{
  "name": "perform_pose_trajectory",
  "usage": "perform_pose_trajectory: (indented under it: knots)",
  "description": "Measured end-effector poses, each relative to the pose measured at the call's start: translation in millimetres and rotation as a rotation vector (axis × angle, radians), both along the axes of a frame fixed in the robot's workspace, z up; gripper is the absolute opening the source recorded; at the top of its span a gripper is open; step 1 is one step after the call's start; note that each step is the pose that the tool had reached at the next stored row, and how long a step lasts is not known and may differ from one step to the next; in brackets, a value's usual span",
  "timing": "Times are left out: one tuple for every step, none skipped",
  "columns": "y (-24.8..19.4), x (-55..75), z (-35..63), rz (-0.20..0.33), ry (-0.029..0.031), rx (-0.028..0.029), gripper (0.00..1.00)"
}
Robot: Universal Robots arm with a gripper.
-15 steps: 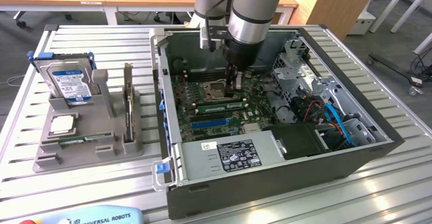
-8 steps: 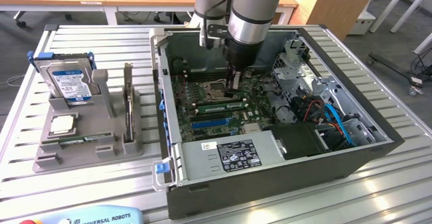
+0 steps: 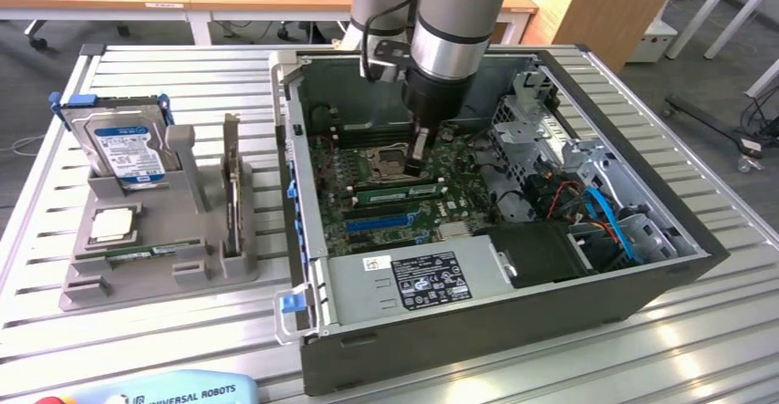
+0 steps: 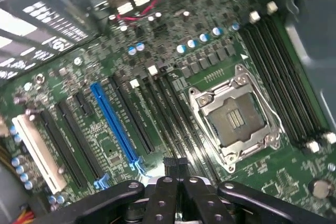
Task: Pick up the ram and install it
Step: 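Press down the ram until it locks into place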
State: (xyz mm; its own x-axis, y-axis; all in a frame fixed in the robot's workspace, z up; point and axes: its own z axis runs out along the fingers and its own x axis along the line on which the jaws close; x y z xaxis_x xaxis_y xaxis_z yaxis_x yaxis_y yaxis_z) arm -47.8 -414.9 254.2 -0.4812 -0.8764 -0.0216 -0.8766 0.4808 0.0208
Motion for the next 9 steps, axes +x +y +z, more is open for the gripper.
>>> perform_pose_trajectory:
  knots:
    - [0.0, 0.0, -0.1, -0.018, 0.0000, 0.0000, 0.10]
    - [0.0, 0.0, -0.1, -0.036, 0.0000, 0.0000, 0.10]
    - [0.0, 0.0, -0.2, -0.054, 0.0000, 0.0000, 0.10]
    - [0.0, 0.0, -0.2, -0.073, 0.0000, 0.0000, 0.10]
    - [0.0, 0.0, -0.2, -0.091, 0.0000, 0.0000, 0.10]
    - [0.0, 0.0, -0.3, -0.109, 0.0001, -0.0001, 0.10]
    - [0.0, 0.0, -0.4, -0.127, 0.0000, 0.0000, 0.10]
    - [0.0, 0.0, -0.4, -0.145, 0.0000, 0.0000, 0.10]
    - [0.0, 0.0, -0.5, -0.163, 0.0001, -0.0001, 0.10]
